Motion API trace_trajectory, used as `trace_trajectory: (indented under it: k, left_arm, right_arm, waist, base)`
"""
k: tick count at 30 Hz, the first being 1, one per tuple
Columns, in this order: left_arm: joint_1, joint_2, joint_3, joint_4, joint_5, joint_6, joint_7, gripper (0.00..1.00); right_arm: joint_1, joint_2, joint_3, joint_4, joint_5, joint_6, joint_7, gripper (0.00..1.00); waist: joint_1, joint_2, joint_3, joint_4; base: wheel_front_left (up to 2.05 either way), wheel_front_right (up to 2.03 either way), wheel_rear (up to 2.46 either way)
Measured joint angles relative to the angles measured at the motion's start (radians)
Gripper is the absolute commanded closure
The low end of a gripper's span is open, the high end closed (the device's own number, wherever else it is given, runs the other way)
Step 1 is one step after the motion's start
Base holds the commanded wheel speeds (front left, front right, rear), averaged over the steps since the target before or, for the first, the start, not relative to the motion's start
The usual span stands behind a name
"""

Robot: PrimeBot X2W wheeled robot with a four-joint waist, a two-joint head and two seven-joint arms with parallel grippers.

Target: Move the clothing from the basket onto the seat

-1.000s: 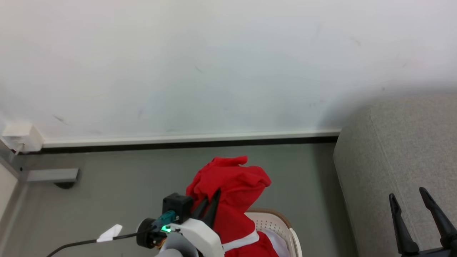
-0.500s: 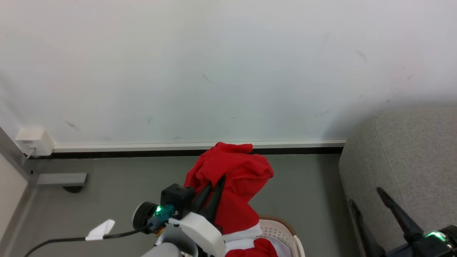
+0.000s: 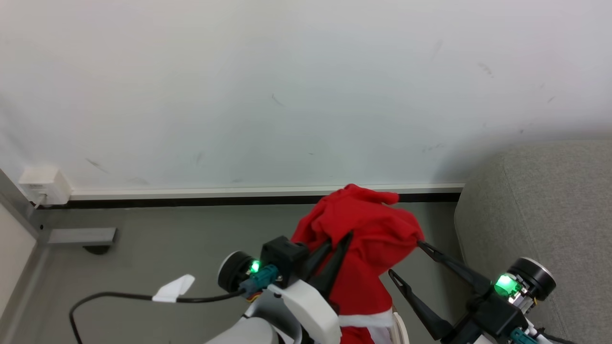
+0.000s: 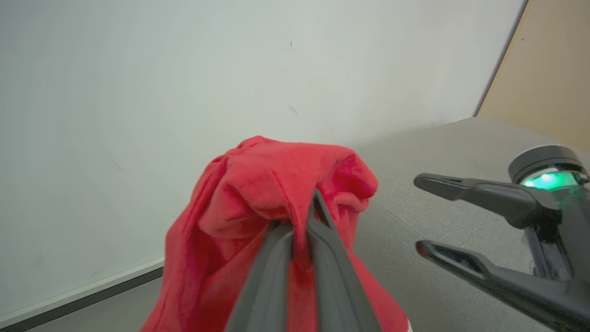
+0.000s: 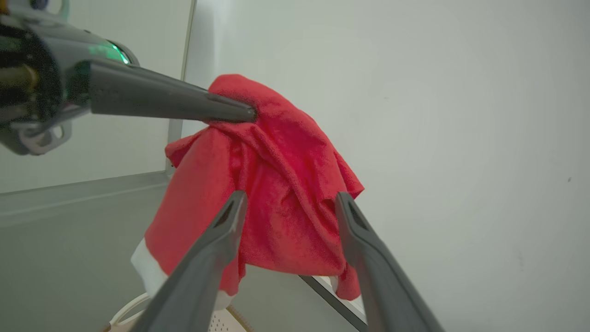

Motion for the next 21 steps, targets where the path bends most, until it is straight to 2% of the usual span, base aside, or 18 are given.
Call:
trace_trajectory:
  k: [9, 20, 21]
  left_arm:
    - [-0.013, -0.018, -0.058, -0.006, 0.005, -0.038, 0.049, 1.00]
    - [-0.009, -0.048, -0.104, -0.013, -0.056, -0.117, 0.098, 1.00]
    - [-0.009, -0.053, -0.106, -0.012, -0.058, -0.123, 0.099, 1.00]
  right_arm:
    - [-0.123, -0.072, 0.140, 0.105, -0.055, 0.000, 0.000, 0.00]
    - [-0.190, -0.073, 0.258, 0.193, 0.021, 0.000, 0.001, 0.00]
    - [-0.192, -0.070, 0.259, 0.197, 0.033, 0.000, 0.001, 0.08]
  waist:
    - [0.0000, 0.0000, -0.005, 0.003]
    - [0.0000, 0.0000, -0.012, 0.009]
    - [0.0000, 0.0000, -0.012, 0.009]
  base:
    - [0.00, 0.00, 0.00]
    - [0.00, 0.00, 0.00]
    - [0.00, 0.00, 0.00]
